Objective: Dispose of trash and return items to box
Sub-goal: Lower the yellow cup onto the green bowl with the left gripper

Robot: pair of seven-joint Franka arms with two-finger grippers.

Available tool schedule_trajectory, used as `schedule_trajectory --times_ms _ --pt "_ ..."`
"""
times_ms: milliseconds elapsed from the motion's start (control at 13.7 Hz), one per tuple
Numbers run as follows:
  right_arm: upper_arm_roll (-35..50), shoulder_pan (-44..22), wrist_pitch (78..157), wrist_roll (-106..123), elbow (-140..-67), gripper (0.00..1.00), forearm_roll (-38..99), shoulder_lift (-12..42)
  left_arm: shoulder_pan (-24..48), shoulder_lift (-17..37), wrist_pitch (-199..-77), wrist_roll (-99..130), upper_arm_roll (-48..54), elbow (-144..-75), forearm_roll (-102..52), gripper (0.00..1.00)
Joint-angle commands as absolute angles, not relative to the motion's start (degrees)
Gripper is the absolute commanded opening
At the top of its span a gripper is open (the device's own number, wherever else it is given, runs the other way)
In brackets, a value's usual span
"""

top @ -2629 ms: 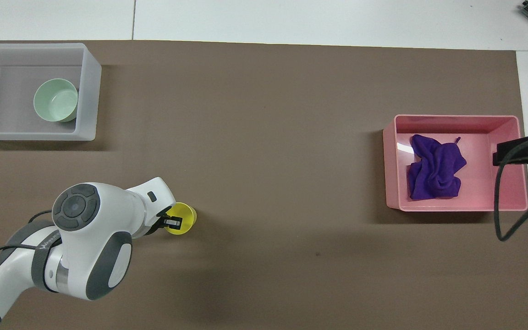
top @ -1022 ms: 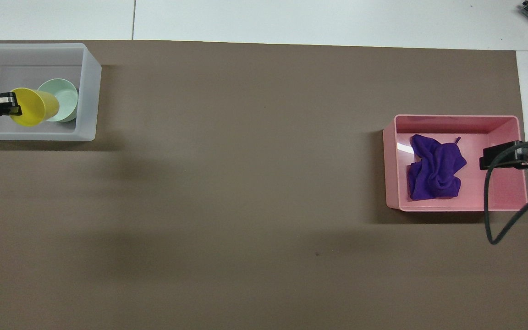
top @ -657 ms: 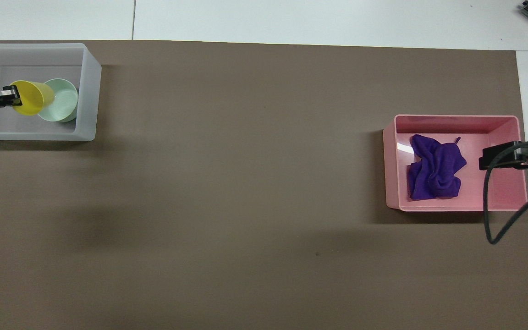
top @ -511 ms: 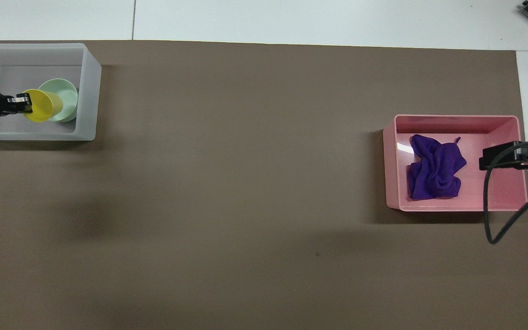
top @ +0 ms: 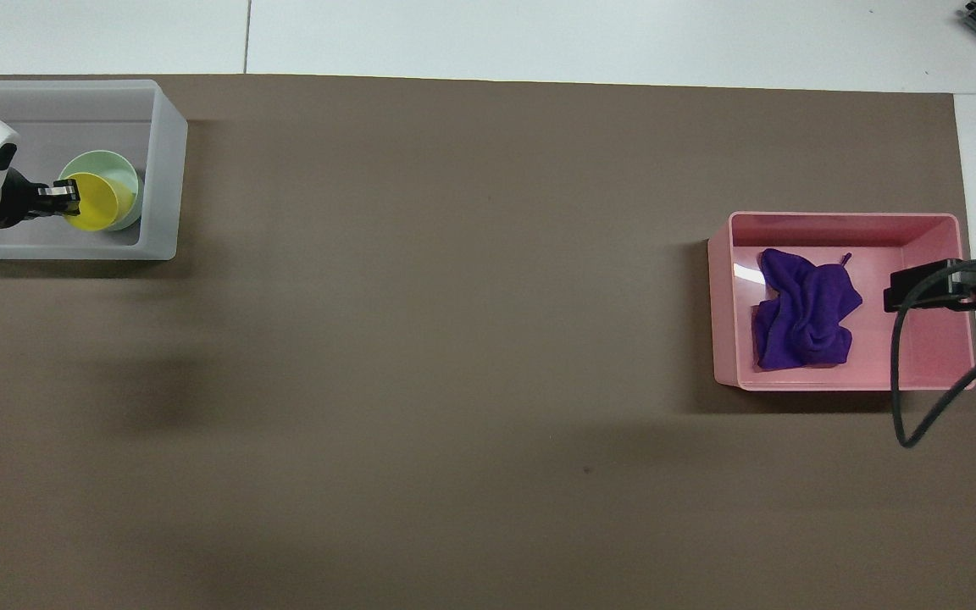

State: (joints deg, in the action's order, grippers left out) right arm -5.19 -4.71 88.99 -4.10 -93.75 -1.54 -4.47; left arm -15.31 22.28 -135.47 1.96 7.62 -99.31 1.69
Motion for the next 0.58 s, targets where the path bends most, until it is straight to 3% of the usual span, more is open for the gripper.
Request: schedule_trajectory --times_ms 0,292,511 --pt "-4.9 -4.0 90.6 -3.0 -95.4 1.0 -1.3 -5.5 -15.6 22.1 -140.0 2.5 7.6 -99.6 2.6 1.0" --pt "-4.9 -4.0 90.7 -3.0 -95.5 1.0 -1.3 -5.7 -15.5 21.5 -137.8 2.5 7.6 -98.8 2.7 1.0" --pt "-4.9 -4.0 90.7 -2.9 -95.6 1.0 -1.3 -5.7 -15.3 18.6 -126.9 2.5 7.8 -96.6 2.7 1.0"
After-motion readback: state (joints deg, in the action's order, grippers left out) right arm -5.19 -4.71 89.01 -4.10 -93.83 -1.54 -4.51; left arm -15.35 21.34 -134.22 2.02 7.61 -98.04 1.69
